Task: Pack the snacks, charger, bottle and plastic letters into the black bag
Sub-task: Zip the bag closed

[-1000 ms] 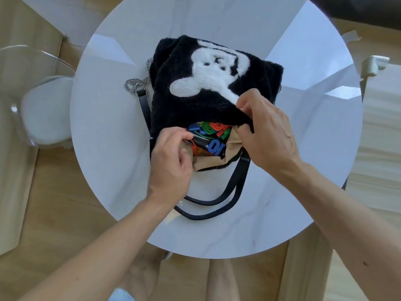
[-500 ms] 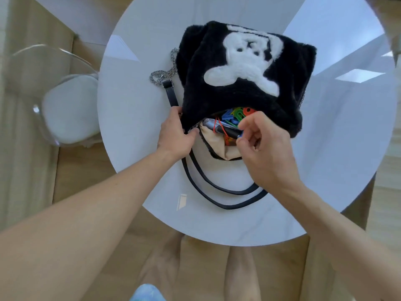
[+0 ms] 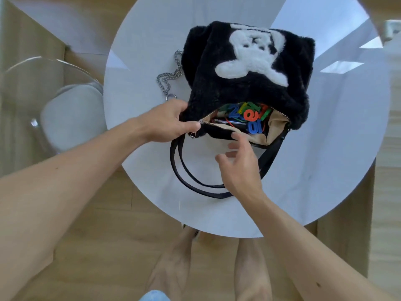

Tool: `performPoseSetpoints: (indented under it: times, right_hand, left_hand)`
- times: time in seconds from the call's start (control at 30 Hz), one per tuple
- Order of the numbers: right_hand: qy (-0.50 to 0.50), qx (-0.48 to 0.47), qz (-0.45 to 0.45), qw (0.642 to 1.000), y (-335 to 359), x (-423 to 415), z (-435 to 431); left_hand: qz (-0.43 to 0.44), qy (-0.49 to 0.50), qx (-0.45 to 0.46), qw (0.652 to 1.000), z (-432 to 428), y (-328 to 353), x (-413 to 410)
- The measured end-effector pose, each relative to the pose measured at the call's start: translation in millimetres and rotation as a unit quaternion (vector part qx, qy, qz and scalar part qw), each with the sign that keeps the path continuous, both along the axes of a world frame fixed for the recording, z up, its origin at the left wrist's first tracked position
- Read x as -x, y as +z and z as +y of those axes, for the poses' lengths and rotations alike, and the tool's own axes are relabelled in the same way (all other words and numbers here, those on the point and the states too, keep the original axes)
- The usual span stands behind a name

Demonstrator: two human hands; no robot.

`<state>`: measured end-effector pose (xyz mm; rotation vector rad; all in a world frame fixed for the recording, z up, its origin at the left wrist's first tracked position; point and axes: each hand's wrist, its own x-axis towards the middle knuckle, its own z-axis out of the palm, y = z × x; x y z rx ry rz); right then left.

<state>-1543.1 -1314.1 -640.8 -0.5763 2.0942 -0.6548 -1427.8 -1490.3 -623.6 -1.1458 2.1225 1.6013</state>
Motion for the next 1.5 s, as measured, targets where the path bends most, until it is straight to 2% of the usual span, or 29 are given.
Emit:
performPoseSetpoints:
  times: [0.07, 0.17, 0.33, 0.53, 0.77, 0.9, 1.1, 1.2, 1.3, 1.4, 1.5]
  right_hand:
    - [0.0, 0.049, 0.017, 0.999, 7, -3, -7]
    - [0.032, 0.116, -0.004, 0.993, 19, -12, -24]
    - [0.057, 0.095, 0.062, 0.992, 22, -20, -47]
    - [0.14, 0.079, 0.16, 0.974, 16, -12, -50]
    - [0.178, 0.074, 0.176, 0.965, 18, 6, -52]
    - [0.144, 0.04, 0.205, 0.967, 16, 24, -45]
    - [0.037, -0.026, 0.251, 0.967, 7, 78, -28]
    - [0.039, 0.023, 0.245, 0.968, 4, 86, -15]
    - [0.04, 0.052, 0.2, 0.978, 0, 80, -5]
    - [-0.004, 0.078, 0.145, 0.986, -2, 80, 3]
    - [-0.091, 0.104, 0.097, 0.986, -5, 84, 14]
  left_hand:
    - [0.006, -0.026, -0.016, 1.0, -4, 8, 1]
    - [0.017, -0.047, -0.034, 0.998, -6, 13, 2]
    - [0.0, -0.069, -0.012, 0.998, -8, 12, 0]
    - [-0.046, -0.095, 0.076, 0.991, -6, 13, 1]
    - [-0.044, -0.106, 0.215, 0.97, 0, 15, 0]
    - [-0.039, -0.135, 0.318, 0.937, -8, 10, -11]
    - [-0.108, -0.155, 0.389, 0.902, -30, 5, -15]
    - [-0.147, -0.162, 0.393, 0.893, -30, 4, -9]
    - [-0.177, -0.157, 0.386, 0.891, -21, 4, -3]
    - [-0.143, -0.081, 0.408, 0.898, -5, 4, 1]
    - [-0.033, -0.052, 0.38, 0.923, 23, 8, 23]
